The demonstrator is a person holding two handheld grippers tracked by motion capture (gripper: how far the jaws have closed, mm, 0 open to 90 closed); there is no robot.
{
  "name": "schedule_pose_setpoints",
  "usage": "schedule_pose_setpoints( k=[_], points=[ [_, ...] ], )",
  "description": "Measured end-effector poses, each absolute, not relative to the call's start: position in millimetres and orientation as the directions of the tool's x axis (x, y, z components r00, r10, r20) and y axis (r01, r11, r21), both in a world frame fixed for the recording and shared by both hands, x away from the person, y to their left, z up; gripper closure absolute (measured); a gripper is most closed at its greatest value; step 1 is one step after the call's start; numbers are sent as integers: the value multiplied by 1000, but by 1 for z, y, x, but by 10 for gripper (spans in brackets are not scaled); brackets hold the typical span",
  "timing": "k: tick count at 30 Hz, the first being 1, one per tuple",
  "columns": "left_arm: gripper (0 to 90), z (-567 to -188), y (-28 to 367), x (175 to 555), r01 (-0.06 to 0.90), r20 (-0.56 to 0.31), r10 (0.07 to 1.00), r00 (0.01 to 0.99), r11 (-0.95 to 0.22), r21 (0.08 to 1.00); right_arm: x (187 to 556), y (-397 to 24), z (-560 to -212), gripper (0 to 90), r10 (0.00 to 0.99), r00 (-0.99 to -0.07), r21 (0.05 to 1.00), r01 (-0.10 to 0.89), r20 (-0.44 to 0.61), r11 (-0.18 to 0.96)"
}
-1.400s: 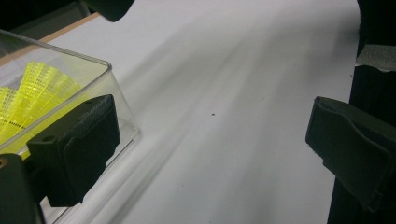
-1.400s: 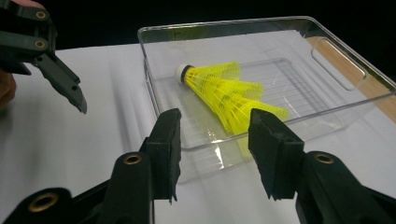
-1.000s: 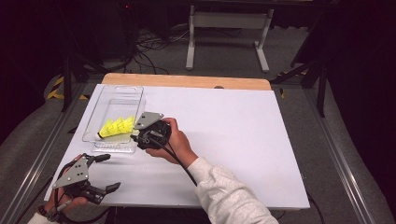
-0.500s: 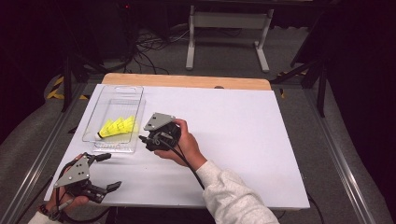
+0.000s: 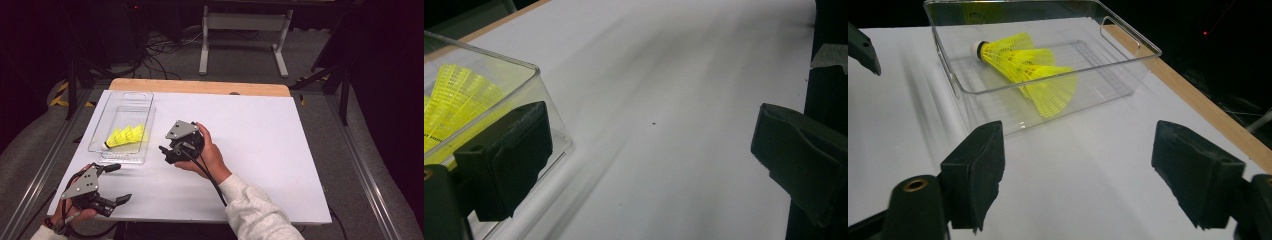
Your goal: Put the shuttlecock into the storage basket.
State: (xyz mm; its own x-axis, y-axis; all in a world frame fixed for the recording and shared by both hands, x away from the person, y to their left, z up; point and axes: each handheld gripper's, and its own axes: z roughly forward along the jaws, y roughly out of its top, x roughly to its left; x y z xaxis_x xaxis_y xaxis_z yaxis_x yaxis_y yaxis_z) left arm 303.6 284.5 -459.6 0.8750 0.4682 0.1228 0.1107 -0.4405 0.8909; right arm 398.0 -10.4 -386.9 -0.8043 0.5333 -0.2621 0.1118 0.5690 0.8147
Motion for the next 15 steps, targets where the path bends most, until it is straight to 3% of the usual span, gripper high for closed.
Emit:
schedule_pose_setpoints(
  k=[15],
  points=[
    [40, -460, 284, 303, 112, 129, 471, 873, -449, 887, 395, -36, -389, 71, 596, -747, 832, 106, -294, 544]
  ],
)
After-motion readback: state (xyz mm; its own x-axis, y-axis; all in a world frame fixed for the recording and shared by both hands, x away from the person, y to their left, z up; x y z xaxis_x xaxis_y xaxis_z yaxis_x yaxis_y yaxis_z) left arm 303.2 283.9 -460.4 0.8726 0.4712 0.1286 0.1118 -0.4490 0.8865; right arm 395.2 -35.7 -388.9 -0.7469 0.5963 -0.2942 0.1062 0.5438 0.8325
